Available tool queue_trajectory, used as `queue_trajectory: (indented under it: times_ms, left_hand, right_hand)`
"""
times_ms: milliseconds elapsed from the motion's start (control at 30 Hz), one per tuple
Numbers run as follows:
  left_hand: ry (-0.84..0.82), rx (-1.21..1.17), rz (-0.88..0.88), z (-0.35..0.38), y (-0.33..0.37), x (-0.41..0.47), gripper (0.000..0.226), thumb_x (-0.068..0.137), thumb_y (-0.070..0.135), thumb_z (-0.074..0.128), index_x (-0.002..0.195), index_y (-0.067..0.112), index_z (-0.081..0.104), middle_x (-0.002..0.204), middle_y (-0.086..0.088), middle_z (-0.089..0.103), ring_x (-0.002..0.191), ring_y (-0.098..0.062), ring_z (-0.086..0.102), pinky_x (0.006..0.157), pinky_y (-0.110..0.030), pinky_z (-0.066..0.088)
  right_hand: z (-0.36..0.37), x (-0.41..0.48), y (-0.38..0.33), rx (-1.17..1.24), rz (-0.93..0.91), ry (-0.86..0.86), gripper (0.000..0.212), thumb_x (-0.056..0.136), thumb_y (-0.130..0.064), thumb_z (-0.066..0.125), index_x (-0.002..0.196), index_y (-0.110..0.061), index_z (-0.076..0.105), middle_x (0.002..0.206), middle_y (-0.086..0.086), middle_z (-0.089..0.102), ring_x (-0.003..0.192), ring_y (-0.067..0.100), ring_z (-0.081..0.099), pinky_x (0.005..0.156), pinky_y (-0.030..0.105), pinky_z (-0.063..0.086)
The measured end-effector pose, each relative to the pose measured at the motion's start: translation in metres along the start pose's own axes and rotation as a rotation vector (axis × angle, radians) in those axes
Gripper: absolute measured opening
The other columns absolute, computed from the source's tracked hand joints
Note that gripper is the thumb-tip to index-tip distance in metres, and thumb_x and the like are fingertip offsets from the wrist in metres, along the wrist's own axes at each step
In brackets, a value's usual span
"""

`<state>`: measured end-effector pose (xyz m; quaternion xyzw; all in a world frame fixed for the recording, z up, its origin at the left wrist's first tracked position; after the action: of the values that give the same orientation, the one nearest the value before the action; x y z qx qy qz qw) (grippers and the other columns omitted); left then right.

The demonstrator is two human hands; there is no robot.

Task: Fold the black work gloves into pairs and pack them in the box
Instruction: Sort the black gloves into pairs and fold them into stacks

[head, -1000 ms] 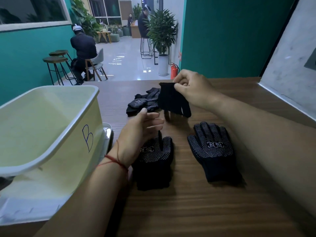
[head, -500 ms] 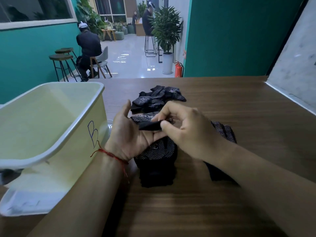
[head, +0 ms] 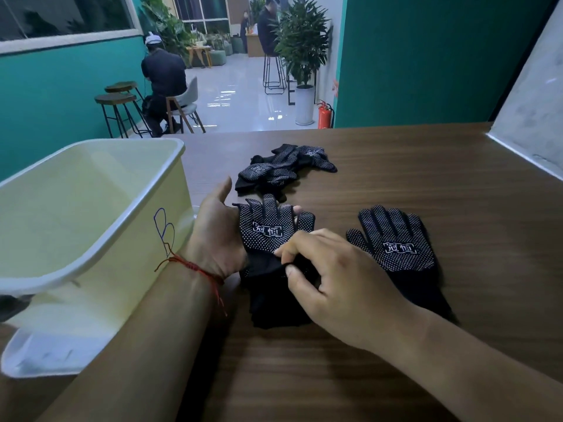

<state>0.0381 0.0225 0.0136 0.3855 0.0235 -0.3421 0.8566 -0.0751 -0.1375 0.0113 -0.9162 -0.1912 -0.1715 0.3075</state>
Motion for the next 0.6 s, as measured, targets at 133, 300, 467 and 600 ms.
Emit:
queue_trajectory:
  times_ms: [133, 300, 467, 600]
  left_hand:
    - [0.032, 0.038, 0.002, -0.0055, -0.0003, 0.0041, 0.102, 0.098, 0.078, 0.029, 0.151, -0.007, 0.046, 0.152, -0.032, 0.05, 0.142, -0.049, 0.049, 0.1, -0.062, 0.055]
    - [0.092, 0.082, 0.024, -0.0078, -0.0003, 0.0066, 0.101, 0.098, 0.078, 0.029, 0.148, -0.007, 0.049, 0.146, -0.033, 0.056, 0.138, -0.05, 0.053, 0.104, -0.057, 0.054]
    - [0.137, 0.162, 0.051, -0.0106, 0.0024, 0.0061, 0.103, 0.096, 0.079, 0.028, 0.145, -0.008, 0.053, 0.142, -0.031, 0.06, 0.135, -0.047, 0.057, 0.105, -0.053, 0.048]
    - [0.193, 0.181, 0.121, -0.01, 0.0049, 0.0069, 0.092, 0.097, 0.076, 0.033, 0.141, -0.001, 0.056, 0.139, -0.03, 0.062, 0.123, -0.046, 0.065, 0.099, -0.05, 0.052]
  right_hand:
    - [0.0009, -0.0049, -0.0001, -0.038, -0.005, -0.03, 0.006, 0.097, -0.037, 0.053, 0.103, -0.036, 0.053, 0.102, -0.014, 0.068, 0.106, 0.008, 0.06, 0.085, 0.04, 0.055]
    - [0.0025, -0.0077, -0.0035, -0.07, -0.028, -0.107, 0.007, 0.096, -0.037, 0.05, 0.103, -0.035, 0.052, 0.101, -0.013, 0.066, 0.096, 0.01, 0.058, 0.081, 0.039, 0.053]
    - [0.0013, -0.0086, -0.0026, -0.092, -0.021, -0.125, 0.007, 0.098, -0.037, 0.055, 0.104, -0.036, 0.052, 0.094, -0.014, 0.061, 0.079, 0.0, 0.05, 0.077, 0.038, 0.052]
    - [0.0026, -0.0101, -0.0036, -0.13, -0.031, -0.101, 0.01, 0.096, -0.037, 0.059, 0.105, -0.037, 0.055, 0.09, -0.016, 0.059, 0.079, 0.004, 0.049, 0.073, 0.035, 0.052]
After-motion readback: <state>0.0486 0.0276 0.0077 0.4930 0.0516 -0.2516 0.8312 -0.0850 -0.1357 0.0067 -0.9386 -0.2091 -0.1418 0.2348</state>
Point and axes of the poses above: each hand's wrist, its own x-axis towards the middle knuckle, its own z-axis out of the palm, y = z × x, the point moved 2 cm from there along x, towards the middle knuckle
